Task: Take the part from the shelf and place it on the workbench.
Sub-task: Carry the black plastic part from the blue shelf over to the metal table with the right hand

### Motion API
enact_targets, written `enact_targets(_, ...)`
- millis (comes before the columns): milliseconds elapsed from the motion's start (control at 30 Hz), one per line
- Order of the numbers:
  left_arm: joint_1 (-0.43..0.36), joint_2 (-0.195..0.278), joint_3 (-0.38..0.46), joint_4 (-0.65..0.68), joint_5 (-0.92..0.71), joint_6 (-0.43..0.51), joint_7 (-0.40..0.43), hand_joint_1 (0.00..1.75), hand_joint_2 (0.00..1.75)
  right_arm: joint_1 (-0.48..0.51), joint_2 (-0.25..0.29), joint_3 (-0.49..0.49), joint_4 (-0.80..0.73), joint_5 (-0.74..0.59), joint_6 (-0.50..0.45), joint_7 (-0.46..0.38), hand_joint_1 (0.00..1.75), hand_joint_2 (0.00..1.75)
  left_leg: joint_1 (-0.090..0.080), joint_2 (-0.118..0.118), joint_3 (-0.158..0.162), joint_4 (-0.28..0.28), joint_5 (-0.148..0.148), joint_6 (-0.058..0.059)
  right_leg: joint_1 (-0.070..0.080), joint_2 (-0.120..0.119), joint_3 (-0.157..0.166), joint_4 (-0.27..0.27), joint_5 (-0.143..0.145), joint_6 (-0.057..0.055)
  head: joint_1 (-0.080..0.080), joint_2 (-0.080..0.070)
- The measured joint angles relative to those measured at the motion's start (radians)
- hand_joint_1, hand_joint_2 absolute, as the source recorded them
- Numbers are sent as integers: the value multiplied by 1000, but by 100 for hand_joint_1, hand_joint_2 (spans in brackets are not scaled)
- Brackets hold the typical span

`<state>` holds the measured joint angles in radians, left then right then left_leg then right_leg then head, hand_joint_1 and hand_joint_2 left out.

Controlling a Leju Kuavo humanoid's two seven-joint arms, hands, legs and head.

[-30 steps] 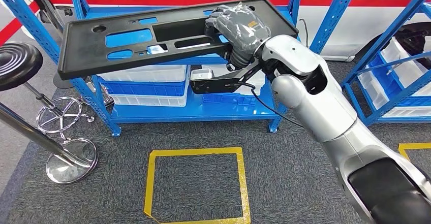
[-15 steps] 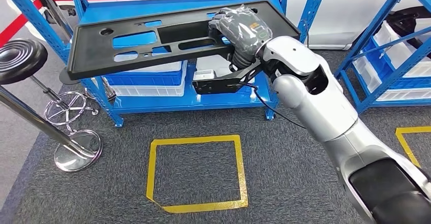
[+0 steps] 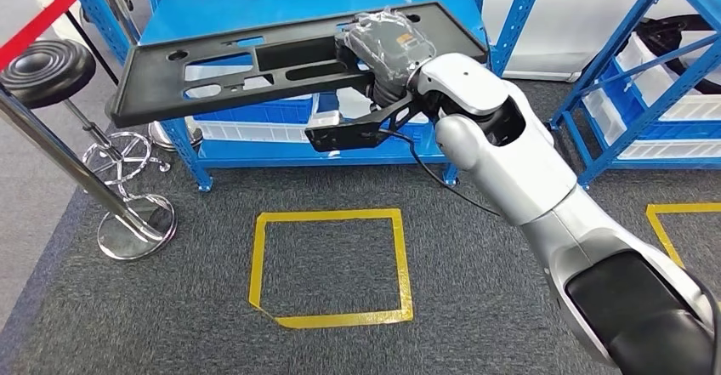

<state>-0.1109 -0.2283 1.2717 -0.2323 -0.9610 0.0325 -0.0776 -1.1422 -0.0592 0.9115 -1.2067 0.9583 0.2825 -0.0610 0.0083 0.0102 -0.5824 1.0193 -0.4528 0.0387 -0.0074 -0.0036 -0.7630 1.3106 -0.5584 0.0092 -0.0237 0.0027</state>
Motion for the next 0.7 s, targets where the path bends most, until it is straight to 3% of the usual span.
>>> enact_targets(67,0,1,0,0,-4,0,5,0,175,-26,26,3,44,13,2,14,175,175,0,1,-35,10,19,-2,-2,0,28,31,39,0,0,0)
enact_targets(100,-1,1,0,0,-4,0,5,0,175,-43,44,2,69,17,5,24,175,175,-1,1,-51,15,27,-5,-3,1,65,-4,68,-4,0,0)
enact_targets(133,-1,1,0,0,-4,-2,4,0,175,-64,64,-1,95,20,8,33,175,175,-1,2,-64,19,35,-8,-2,2,112,-63,79,-9,0,0)
enact_targets(200,-1,0,0,0,-1,-8,0,0,175,-113,111,-9,152,31,16,46,175,175,-2,4,-83,21,53,-18,4,6,201,-202,56,-18,-1,0)
enact_targets(267,-1,0,0,0,3,-12,1,0,175,-153,154,-15,212,47,22,50,175,175,0,5,-92,10,79,-30,12,7,228,-270,43,-23,-1,0)
enact_targets(333,-1,1,0,0,6,-13,11,0,175,-178,187,-16,266,63,24,51,175,175,3,0,-102,2,80,-42,9,3,222,-291,69,-33,0,0)
enact_targets(433,-1,4,0,0,6,-13,27,0,175,-205,227,-16,333,92,28,55,175,175,4,-7,-136,92,-23,-52,4,-7,201,-307,101,-54,-1,0)
enact_targets(500,0,6,0,0,6,-12,30,0,175,-219,244,-16,362,102,30,59,175,175,5,-8,-159,200,-84,-59,5,-9,182,-302,111,-56,-1,0)
enact_targets(533,1,6,0,0,6,-12,31,0,175,-224,251,-15,375,105,31,60,175,175,5,-8,-164,247,-94,-62,4,-9,172,-297,116,-55,-1,0)
enact_targets(600,1,8,0,0,5,-11,34,0,175,-229,265,-15,401,107,33,60,175,175,9,-8,-143,281,-68,-70,1,-10,147,-282,124,-51,-1,0)
enact_targets(633,1,9,0,0,5,-11,35,0,175,-232,272,-15,412,108,33,60,175,175,13,-8,-109,246,-40,-74,-1,-10,134,-272,127,-48,-1,0)
enact_targets(700,1,9,0,0,5,-11,35,0,175,-242,287,-18,432,110,33,65,175,175,17,-11,-29,125,-24,-80,-3,-8,108,-249,132,-41,-1,0)
